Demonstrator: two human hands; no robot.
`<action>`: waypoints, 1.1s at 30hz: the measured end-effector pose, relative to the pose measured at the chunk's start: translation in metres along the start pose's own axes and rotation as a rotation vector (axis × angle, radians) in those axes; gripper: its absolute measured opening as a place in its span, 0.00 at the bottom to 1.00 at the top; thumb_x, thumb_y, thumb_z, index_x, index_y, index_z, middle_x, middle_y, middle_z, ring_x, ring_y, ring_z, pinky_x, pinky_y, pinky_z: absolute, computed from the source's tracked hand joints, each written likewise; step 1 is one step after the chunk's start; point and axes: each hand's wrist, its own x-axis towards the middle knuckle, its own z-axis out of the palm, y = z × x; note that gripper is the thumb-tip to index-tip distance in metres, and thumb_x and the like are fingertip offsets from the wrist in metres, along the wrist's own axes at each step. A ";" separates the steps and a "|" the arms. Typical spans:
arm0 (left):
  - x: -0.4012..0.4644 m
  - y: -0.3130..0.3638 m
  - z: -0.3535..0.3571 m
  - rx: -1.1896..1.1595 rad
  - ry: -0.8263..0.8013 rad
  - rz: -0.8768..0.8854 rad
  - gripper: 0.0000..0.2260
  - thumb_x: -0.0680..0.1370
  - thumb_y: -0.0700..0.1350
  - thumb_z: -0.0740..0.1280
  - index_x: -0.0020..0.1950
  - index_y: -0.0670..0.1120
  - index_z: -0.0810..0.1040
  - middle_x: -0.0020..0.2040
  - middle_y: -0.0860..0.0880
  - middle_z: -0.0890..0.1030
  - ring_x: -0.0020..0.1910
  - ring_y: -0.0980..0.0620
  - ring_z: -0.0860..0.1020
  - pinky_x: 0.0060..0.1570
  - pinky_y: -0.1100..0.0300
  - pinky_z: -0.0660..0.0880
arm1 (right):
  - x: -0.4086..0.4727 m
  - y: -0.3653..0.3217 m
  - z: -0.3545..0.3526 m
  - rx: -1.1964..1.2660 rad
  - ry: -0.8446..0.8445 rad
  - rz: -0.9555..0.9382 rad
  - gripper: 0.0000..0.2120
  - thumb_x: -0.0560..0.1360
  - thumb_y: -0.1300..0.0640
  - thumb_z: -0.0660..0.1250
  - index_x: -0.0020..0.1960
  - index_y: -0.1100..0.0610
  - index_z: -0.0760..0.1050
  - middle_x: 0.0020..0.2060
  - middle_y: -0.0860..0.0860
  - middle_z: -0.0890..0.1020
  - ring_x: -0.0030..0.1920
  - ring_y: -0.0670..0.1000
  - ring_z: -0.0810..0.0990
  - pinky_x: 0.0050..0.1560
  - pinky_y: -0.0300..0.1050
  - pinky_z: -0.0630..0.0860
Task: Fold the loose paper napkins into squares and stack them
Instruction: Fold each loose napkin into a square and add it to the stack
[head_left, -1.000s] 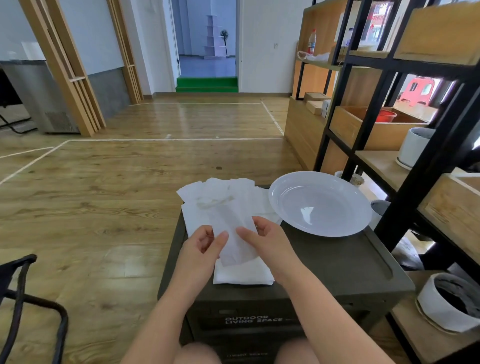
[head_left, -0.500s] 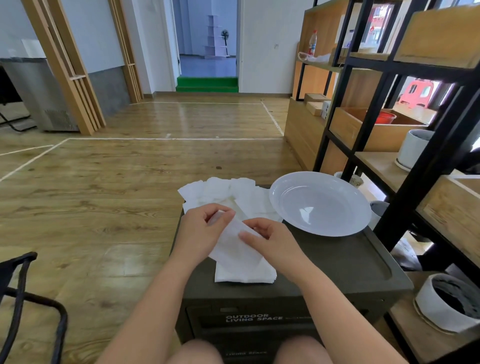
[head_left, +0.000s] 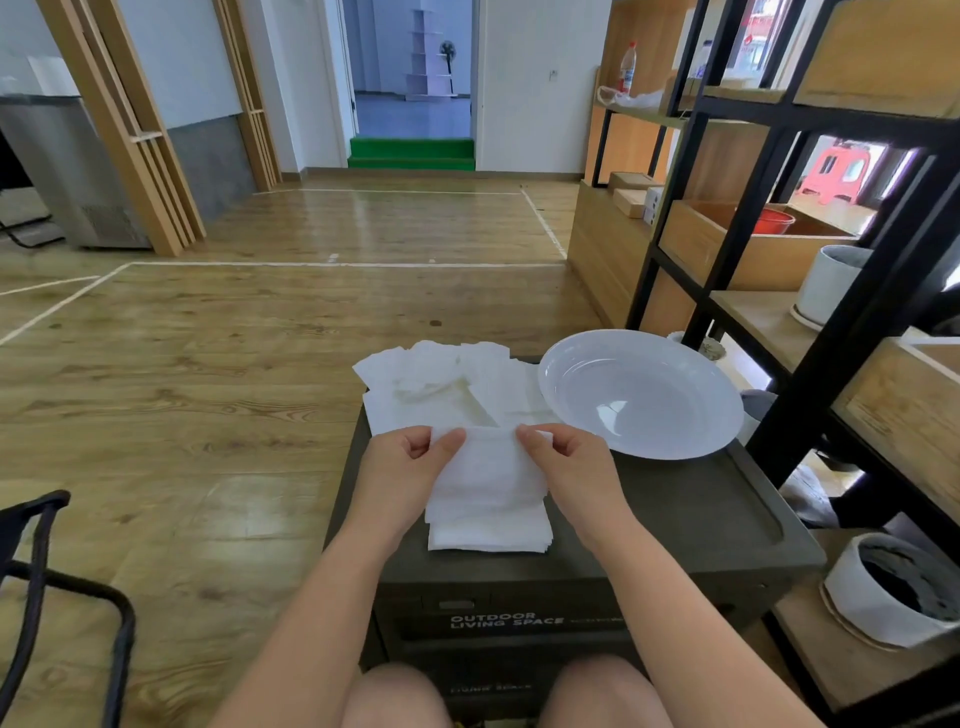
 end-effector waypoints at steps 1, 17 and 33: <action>0.000 -0.003 0.002 0.021 0.001 -0.024 0.14 0.76 0.51 0.68 0.41 0.41 0.82 0.38 0.47 0.84 0.39 0.49 0.82 0.39 0.52 0.77 | 0.000 0.003 0.001 -0.007 0.021 0.005 0.07 0.76 0.49 0.67 0.40 0.47 0.81 0.39 0.43 0.84 0.43 0.43 0.81 0.44 0.38 0.77; 0.003 -0.045 0.020 0.673 0.210 -0.023 0.15 0.79 0.55 0.62 0.34 0.51 0.70 0.33 0.54 0.74 0.32 0.59 0.71 0.28 0.63 0.60 | 0.005 0.043 0.015 -0.766 0.201 -0.021 0.14 0.77 0.44 0.63 0.50 0.55 0.77 0.38 0.47 0.78 0.33 0.42 0.70 0.29 0.34 0.62; 0.000 -0.048 0.025 0.838 0.363 -0.099 0.14 0.75 0.60 0.65 0.44 0.50 0.69 0.37 0.55 0.73 0.31 0.59 0.66 0.27 0.65 0.56 | 0.003 0.044 0.023 -0.932 0.190 0.069 0.16 0.77 0.42 0.60 0.53 0.54 0.66 0.45 0.49 0.72 0.36 0.49 0.74 0.33 0.40 0.67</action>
